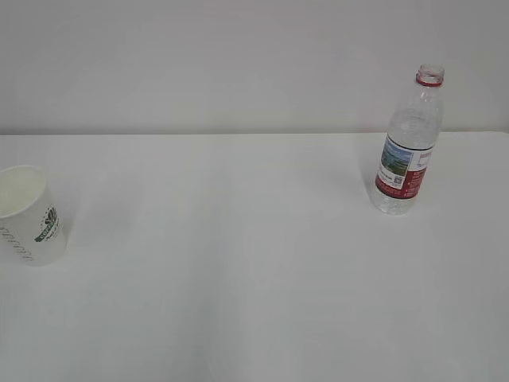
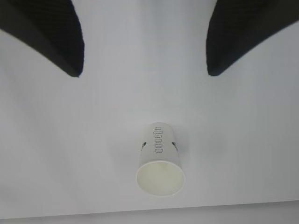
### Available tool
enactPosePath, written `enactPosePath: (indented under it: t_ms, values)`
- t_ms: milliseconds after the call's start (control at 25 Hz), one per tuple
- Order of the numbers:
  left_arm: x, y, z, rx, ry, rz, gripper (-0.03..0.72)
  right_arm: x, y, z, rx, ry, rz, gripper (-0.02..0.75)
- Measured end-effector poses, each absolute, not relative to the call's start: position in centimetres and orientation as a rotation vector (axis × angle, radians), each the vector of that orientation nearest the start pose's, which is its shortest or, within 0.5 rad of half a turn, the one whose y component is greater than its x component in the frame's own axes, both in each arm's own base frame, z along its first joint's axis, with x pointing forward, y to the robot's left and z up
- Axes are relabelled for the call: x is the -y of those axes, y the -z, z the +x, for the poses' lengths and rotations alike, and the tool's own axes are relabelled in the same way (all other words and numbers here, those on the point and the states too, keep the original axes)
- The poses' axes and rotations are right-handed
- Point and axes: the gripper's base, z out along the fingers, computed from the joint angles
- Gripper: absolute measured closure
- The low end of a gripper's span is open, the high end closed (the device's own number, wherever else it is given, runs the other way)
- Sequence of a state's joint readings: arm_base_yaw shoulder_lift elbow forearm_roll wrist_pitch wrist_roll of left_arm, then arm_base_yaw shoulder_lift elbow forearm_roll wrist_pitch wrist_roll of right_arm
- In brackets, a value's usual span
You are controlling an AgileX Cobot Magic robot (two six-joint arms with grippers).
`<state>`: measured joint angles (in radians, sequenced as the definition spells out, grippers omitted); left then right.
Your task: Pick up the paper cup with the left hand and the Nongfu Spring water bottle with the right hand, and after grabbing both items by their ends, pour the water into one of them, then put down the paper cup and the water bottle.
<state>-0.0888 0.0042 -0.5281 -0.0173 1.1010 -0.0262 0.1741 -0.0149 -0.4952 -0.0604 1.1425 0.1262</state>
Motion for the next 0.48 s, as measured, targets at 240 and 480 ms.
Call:
enactPosePath:
  t_ms: [240,480]
  values:
    - [0.06,-28.18,-0.93,-2.061,0.092,0.066,0.097,0.67,-26.95,-0.93,-2.116,-0.106,-0.045,0.169]
    - [0.06,-28.18,-0.93,-2.061,0.092,0.066,0.097,0.67,-26.95,-0.93,-2.116,-0.106,-0.045,0.169]
